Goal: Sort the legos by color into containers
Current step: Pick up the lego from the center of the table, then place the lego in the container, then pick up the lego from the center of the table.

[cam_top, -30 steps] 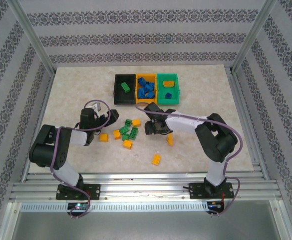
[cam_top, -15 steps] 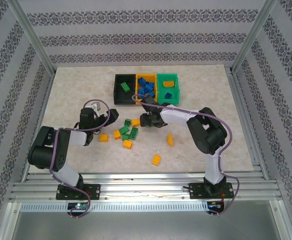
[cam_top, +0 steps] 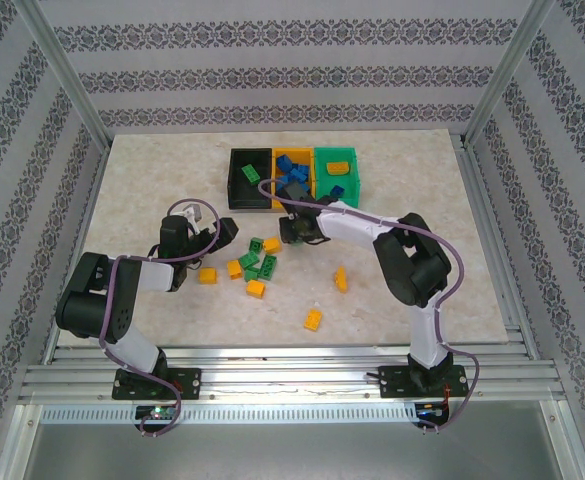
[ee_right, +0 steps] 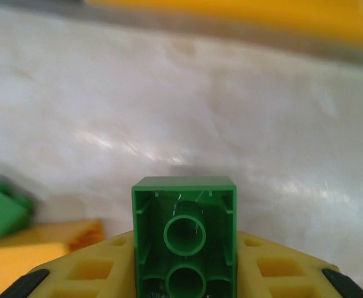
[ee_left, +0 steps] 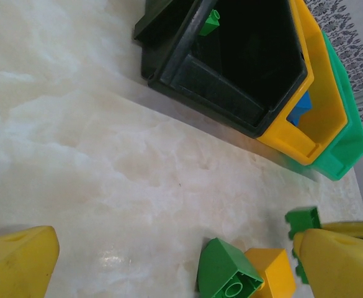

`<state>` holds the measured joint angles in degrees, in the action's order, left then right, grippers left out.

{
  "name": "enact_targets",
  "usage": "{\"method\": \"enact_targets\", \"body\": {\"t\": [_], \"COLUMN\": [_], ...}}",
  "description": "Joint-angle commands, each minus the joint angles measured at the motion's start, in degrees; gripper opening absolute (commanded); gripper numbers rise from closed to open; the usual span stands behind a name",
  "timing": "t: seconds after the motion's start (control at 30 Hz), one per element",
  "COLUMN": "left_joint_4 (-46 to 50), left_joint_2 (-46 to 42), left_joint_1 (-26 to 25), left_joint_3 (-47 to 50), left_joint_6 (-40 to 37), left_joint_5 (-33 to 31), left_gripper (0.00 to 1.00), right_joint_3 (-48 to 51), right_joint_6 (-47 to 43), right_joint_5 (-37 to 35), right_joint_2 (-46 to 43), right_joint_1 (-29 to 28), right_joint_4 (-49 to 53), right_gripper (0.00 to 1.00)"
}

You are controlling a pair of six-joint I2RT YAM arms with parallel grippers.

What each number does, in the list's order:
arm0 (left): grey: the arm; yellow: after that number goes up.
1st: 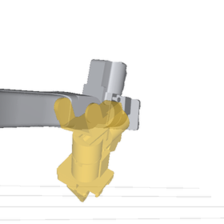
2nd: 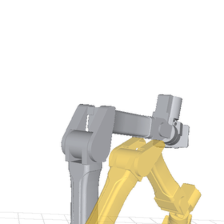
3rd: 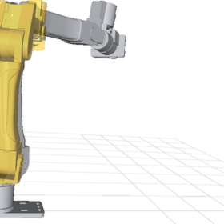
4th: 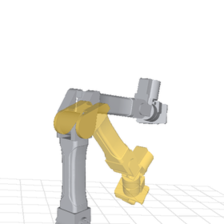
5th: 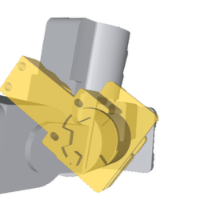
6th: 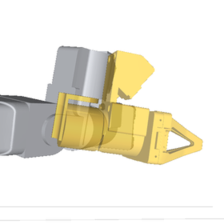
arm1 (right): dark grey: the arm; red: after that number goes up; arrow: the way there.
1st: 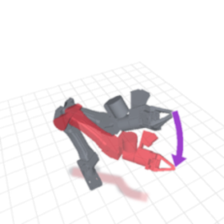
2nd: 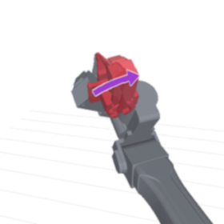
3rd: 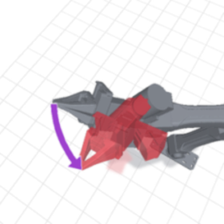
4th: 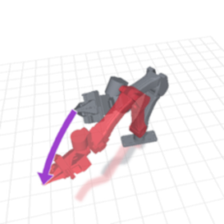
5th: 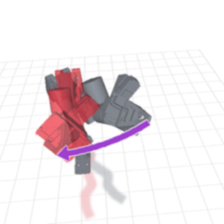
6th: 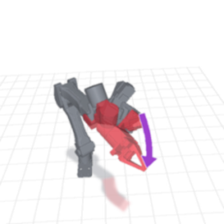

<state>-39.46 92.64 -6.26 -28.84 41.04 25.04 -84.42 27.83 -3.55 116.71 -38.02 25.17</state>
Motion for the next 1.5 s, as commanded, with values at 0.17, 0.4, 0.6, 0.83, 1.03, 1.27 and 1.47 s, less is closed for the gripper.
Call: {"method": "enact_targets", "body": {"t": [0.17,0.4,0.6,0.83,1.03,1.27,1.47], "left_joint_4": [-1.19,1.54,2.16,4.44,6.59,14.46,21.84], "left_joint_2": [0.9,-0.09,-0.5,-0.72,-1.54,-2.98,-2.39], "left_joint_1": [0.46,-0.59,-1.29,-3.01,-4.53,-8.1,-13.09], "left_joint_3": [-0.09,-0.86,-1.45,-2.63,-3.47,-6.66,-10.89], "left_joint_6": [1.15,-0.62,-1.96,-3.65,-5.51,-11.18,-17.25], "left_joint_5": [1.52,0.89,1.87,0.95,-0.14,-3.05,-7.06], "left_gripper": [1.0,1.0,0.94,0.94,0.94,0.94,0.84], "right_joint_3": [-21.85,-42.9,-56.54,-57.26,-51.69,-31.37,-9.42], "right_joint_6": [-4.94,-4.02,-4.7,-0.98,-2.56,-6.59,-9.07], "right_joint_5": [4.2,6.49,7.36,12.89,17.23,16.23,11.67], "right_joint_2": [8.92,21.22,28.95,29.59,24.95,9.86,-6.39], "right_joint_1": [0.17,1.92,3.35,6.02,6.03,4.84,5.36], "right_joint_4": [1.63,2.36,4.84,3.57,2.08,-2.01,-5.57], "right_gripper": [0.34,0.35,0.35,0.57,0.6,0.61,0.63]}}
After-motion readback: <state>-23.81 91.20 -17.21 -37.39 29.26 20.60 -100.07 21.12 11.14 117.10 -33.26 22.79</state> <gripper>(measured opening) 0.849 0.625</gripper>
